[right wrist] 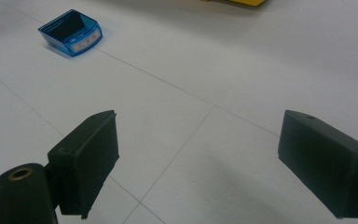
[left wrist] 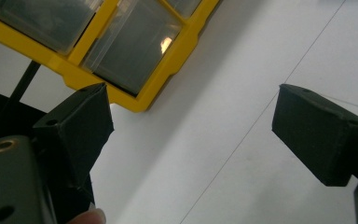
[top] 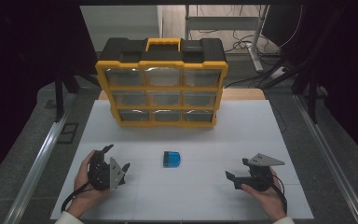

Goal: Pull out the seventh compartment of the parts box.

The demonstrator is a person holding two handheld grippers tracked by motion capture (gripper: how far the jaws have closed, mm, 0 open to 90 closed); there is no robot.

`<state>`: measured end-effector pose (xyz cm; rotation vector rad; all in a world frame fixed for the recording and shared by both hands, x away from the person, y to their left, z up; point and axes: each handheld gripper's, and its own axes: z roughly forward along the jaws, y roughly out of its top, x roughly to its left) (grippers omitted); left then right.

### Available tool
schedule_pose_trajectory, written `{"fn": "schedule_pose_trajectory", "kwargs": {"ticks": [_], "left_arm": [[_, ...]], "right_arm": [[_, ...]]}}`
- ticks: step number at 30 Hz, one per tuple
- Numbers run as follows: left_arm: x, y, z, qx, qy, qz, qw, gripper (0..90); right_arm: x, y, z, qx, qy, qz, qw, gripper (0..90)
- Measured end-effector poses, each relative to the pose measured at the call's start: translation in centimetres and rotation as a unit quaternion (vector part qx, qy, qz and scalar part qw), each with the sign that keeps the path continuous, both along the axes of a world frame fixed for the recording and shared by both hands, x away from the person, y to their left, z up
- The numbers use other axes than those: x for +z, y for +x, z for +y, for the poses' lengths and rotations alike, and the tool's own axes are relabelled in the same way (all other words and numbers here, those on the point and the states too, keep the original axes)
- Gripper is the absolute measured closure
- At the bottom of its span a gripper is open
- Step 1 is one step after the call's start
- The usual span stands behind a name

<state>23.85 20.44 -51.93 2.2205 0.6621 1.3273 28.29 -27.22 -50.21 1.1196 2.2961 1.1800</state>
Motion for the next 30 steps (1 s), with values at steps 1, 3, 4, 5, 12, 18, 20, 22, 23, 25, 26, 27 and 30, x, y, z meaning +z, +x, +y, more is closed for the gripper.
{"fn": "schedule_pose_trajectory", "kwargs": {"ticks": [1,3,4,5,12,18,20,22,23,25,26,27,30], "left_arm": [[0.1,0.1,-0.1,0.000,0.010,-0.001,1.0000,12.6],[0.2,0.3,-0.3,-0.001,0.014,-0.005,0.9999,12.7],[0.2,0.3,-0.3,-0.001,0.014,-0.005,0.9999,12.7],[0.2,0.4,-0.3,-0.003,0.019,-0.006,0.9998,12.7],[0.6,1.0,-0.6,-0.004,0.020,-0.009,0.9998,12.7],[0.9,1.7,-0.5,0.002,0.022,-0.010,0.9997,12.8],[1.0,1.9,-0.5,0.002,0.023,-0.009,0.9997,12.8],[0.9,2.2,-0.6,0.002,0.020,-0.010,0.9997,12.8],[1.0,2.4,-0.7,0.001,0.022,-0.010,0.9997,12.8],[1.1,2.6,-0.8,0.000,0.024,-0.009,0.9997,12.8],[1.1,2.6,-0.8,0.000,0.024,-0.009,0.9997,12.8],[1.0,2.9,-0.9,0.000,0.021,-0.010,0.9997,12.8],[1.0,3.2,-1.0,0.000,0.022,-0.009,0.9997,12.8]], "right_arm": [[0.0,0.0,0.0,-0.001,0.000,0.000,1.0000,12.5],[0.0,0.0,0.0,0.000,0.001,0.001,1.0000,12.5],[0.0,0.0,0.0,0.000,0.001,0.001,1.0000,12.5],[0.0,0.0,0.0,0.000,0.000,0.001,1.0000,12.5],[0.0,0.0,0.0,-0.001,0.000,-0.001,1.0000,12.5],[0.0,0.0,0.0,0.001,-0.002,0.001,1.0000,12.5],[0.0,0.0,0.0,0.000,-0.002,0.001,1.0000,12.5],[0.0,0.0,0.0,-0.002,-0.001,0.001,1.0000,12.5],[0.0,0.0,0.0,-0.002,-0.001,0.001,1.0000,12.5],[0.0,0.0,0.0,-0.001,-0.001,0.000,1.0000,12.5],[0.0,0.0,0.0,-0.001,-0.001,0.000,1.0000,12.5],[0.0,0.0,0.0,-0.001,-0.001,0.000,1.0000,12.5],[0.0,0.0,0.0,-0.002,-0.001,0.001,1.0000,12.5]]}}
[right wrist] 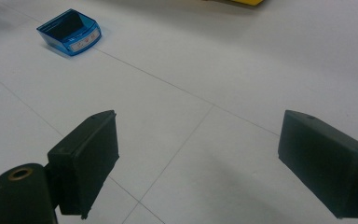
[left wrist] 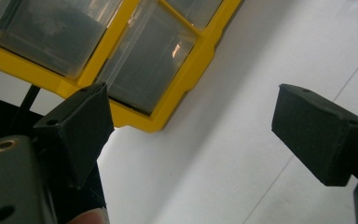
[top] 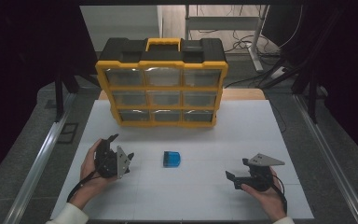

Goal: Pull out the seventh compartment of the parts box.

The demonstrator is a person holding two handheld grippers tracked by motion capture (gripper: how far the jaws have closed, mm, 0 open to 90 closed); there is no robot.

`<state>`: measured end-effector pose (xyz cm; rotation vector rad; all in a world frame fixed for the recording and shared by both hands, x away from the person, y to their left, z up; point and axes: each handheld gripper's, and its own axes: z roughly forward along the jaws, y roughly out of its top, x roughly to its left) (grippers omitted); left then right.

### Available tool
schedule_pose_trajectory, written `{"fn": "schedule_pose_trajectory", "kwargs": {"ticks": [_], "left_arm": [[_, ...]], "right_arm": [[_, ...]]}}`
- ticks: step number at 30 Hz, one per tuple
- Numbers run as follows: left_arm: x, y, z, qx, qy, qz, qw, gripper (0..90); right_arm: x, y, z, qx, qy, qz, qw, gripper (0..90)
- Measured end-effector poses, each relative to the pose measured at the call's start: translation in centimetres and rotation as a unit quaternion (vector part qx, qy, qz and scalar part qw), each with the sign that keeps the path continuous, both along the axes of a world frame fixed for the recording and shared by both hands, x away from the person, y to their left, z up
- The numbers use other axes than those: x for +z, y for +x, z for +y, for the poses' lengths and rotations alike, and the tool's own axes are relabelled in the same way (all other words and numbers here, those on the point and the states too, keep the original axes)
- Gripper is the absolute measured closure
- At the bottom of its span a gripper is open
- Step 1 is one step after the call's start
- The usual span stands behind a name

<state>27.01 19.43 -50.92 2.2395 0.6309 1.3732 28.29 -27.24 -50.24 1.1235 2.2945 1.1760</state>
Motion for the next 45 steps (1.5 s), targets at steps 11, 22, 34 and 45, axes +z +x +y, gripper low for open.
{"fn": "schedule_pose_trajectory", "kwargs": {"ticks": [11,22,34,45], "left_arm": [[-0.1,1.5,-0.4,0.000,0.013,-0.002,0.9999,12.7],[-0.3,2.4,-0.7,-0.002,0.021,-0.003,0.9998,12.8],[0.1,3.5,-0.8,-0.001,0.020,-0.008,0.9998,13.0],[-0.2,4.3,-0.6,0.002,0.021,-0.007,0.9997,13.1]], "right_arm": [[0.0,0.0,0.0,0.000,0.000,0.001,1.0000,12.5],[-0.1,0.0,0.0,0.000,0.000,0.002,1.0000,12.5],[-0.1,0.1,0.0,-0.001,-0.001,0.003,1.0000,12.4],[-0.1,0.1,0.0,-0.001,0.000,0.003,1.0000,12.5]]}}
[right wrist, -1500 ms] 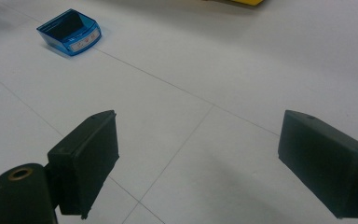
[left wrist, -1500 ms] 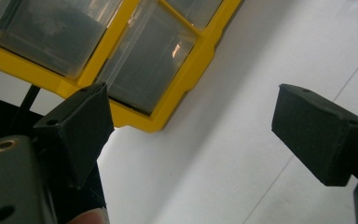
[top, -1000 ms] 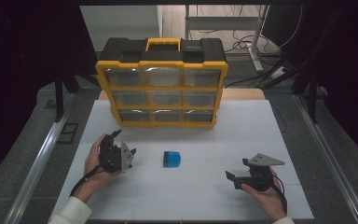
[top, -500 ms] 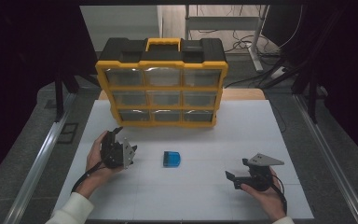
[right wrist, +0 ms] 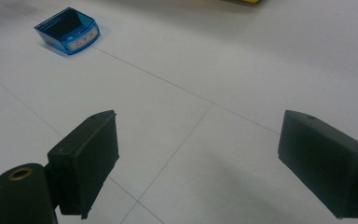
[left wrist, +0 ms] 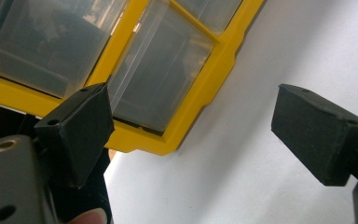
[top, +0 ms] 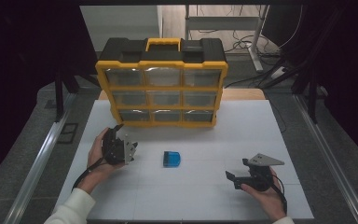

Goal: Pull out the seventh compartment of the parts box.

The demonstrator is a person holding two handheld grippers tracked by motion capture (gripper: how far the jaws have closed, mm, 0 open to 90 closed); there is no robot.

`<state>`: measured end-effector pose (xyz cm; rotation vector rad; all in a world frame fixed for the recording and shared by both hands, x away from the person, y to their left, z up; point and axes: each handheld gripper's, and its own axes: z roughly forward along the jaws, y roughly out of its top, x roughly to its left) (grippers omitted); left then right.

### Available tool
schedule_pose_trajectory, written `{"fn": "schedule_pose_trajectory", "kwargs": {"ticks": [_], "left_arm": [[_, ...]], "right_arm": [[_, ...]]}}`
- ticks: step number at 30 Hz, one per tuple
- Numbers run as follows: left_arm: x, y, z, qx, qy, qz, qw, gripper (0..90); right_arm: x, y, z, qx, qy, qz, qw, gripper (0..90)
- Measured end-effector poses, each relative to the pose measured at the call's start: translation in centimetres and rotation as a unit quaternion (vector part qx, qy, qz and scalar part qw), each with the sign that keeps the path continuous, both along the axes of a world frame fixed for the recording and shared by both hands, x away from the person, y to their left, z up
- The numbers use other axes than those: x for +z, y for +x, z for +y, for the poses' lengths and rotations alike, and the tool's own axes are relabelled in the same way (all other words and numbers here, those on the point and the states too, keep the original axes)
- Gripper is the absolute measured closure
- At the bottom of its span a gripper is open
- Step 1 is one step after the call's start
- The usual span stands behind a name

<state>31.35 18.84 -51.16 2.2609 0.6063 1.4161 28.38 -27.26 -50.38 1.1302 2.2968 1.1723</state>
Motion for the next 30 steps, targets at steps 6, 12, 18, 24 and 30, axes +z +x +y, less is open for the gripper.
{"fn": "schedule_pose_trajectory", "kwargs": {"ticks": [6,12,18,24,30], "left_arm": [[-0.1,0.4,0.3,0.003,-0.007,-0.003,1.0000,13.1],[0.0,1.0,0.2,0.004,0.002,-0.004,1.0000,13.1],[0.0,1.5,0.1,0.004,0.006,-0.007,0.9999,13.0],[0.0,1.9,0.0,0.005,0.006,-0.011,0.9999,13.0],[-0.2,2.4,0.2,0.007,0.008,-0.012,0.9999,13.0]], "right_arm": [[0.0,0.0,0.0,0.000,0.000,0.000,1.0000,12.5],[0.0,0.0,0.0,0.000,-0.001,0.000,1.0000,12.5],[0.0,0.0,0.0,0.000,-0.001,0.000,1.0000,12.5],[0.0,0.0,0.0,-0.001,-0.001,0.000,1.0000,12.5],[0.0,0.0,0.0,-0.001,-0.001,0.000,1.0000,12.5]]}}
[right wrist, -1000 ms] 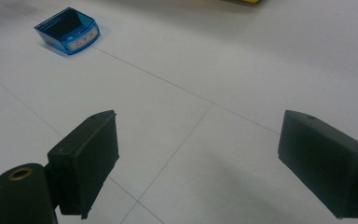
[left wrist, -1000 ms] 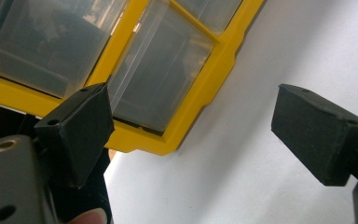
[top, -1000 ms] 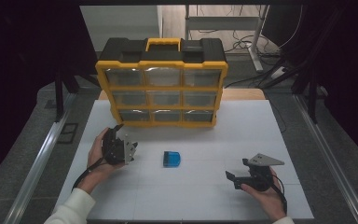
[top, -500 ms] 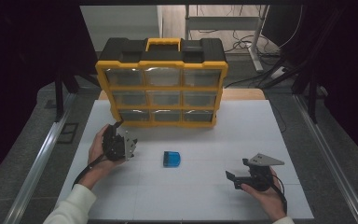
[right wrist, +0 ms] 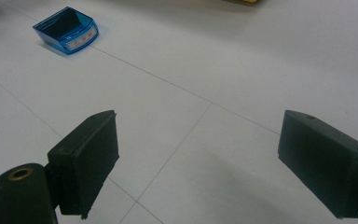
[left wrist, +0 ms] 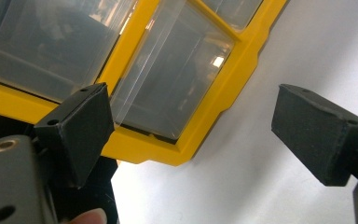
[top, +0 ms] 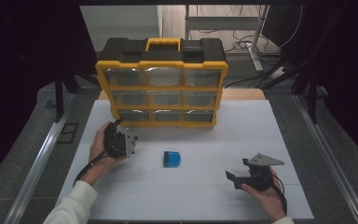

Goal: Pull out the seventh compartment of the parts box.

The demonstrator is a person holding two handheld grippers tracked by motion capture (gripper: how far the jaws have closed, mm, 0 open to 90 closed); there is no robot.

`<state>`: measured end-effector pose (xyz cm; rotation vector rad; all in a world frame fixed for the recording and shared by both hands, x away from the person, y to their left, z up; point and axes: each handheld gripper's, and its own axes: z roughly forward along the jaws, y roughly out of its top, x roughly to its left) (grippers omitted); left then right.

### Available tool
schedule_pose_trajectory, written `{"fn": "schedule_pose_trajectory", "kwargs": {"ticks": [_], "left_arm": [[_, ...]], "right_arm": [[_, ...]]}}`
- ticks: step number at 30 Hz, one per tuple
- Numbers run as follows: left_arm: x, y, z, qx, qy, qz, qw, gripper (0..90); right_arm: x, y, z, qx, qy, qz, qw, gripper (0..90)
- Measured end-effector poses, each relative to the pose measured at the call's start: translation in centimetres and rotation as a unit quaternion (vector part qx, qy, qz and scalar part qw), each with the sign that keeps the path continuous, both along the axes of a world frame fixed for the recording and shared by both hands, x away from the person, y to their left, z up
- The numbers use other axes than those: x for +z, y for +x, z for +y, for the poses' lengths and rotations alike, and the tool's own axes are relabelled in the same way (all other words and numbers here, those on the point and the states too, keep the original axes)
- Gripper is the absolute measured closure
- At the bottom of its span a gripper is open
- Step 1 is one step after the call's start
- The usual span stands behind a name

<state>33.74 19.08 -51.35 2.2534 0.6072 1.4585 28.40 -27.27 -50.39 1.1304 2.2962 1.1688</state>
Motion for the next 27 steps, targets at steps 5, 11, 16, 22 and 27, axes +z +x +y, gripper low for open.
{"fn": "schedule_pose_trajectory", "kwargs": {"ticks": [5,11,16,22,27], "left_arm": [[0.0,0.3,-0.1,-0.001,0.010,-0.002,0.9999,12.7],[0.0,0.9,-0.3,-0.003,0.012,-0.006,0.9999,12.7],[-0.1,1.4,-0.3,-0.001,0.013,-0.007,0.9999,12.7],[-0.4,1.8,-0.1,0.002,0.017,-0.004,0.9999,12.7],[-0.7,2.0,-0.1,0.002,0.017,-0.007,0.9998,12.9]], "right_arm": [[0.0,0.0,0.0,0.000,0.000,0.000,1.0000,12.5],[0.0,0.0,0.0,0.000,0.000,0.000,1.0000,12.5],[0.0,0.0,0.0,0.000,0.000,0.000,1.0000,12.5],[0.0,0.0,0.0,-0.001,0.000,0.000,1.0000,12.5],[0.0,0.0,0.0,-0.001,0.000,0.000,1.0000,12.5]]}}
